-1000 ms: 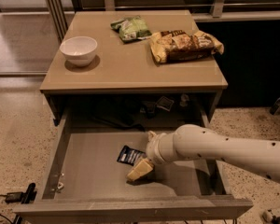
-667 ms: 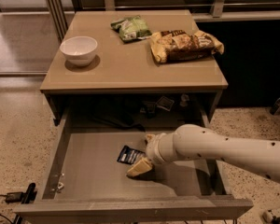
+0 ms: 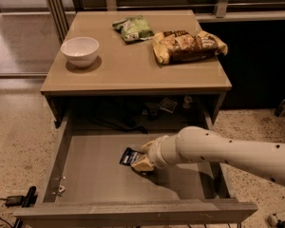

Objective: Pick rxbar blueberry from top drawer and place on counter

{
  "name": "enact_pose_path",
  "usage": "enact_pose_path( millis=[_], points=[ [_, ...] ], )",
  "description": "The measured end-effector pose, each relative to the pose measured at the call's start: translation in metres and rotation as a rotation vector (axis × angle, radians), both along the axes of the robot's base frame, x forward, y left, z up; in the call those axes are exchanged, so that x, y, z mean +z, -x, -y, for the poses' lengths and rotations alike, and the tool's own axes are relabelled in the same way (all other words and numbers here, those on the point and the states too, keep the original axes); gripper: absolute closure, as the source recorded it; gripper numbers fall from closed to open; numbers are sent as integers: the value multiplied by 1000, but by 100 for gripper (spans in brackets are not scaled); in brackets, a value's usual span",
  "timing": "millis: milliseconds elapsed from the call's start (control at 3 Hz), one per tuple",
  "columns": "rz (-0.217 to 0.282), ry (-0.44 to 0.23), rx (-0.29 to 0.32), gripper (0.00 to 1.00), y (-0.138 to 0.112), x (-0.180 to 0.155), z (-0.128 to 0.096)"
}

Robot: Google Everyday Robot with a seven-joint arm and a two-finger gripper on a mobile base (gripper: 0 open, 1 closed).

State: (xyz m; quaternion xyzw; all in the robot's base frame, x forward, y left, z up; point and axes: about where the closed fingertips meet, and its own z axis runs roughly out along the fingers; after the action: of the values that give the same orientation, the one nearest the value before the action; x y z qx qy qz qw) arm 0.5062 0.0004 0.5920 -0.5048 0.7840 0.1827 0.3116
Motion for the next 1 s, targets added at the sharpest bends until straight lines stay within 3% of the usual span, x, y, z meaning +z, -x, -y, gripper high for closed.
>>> enact_pose_path(
  millis=[333,667,1000],
  points=[
    [0,0,0,88,0,0,0],
    [0,0,0,100,0,0,0],
    [-4,1,4,100,1,0,-1]
  ],
)
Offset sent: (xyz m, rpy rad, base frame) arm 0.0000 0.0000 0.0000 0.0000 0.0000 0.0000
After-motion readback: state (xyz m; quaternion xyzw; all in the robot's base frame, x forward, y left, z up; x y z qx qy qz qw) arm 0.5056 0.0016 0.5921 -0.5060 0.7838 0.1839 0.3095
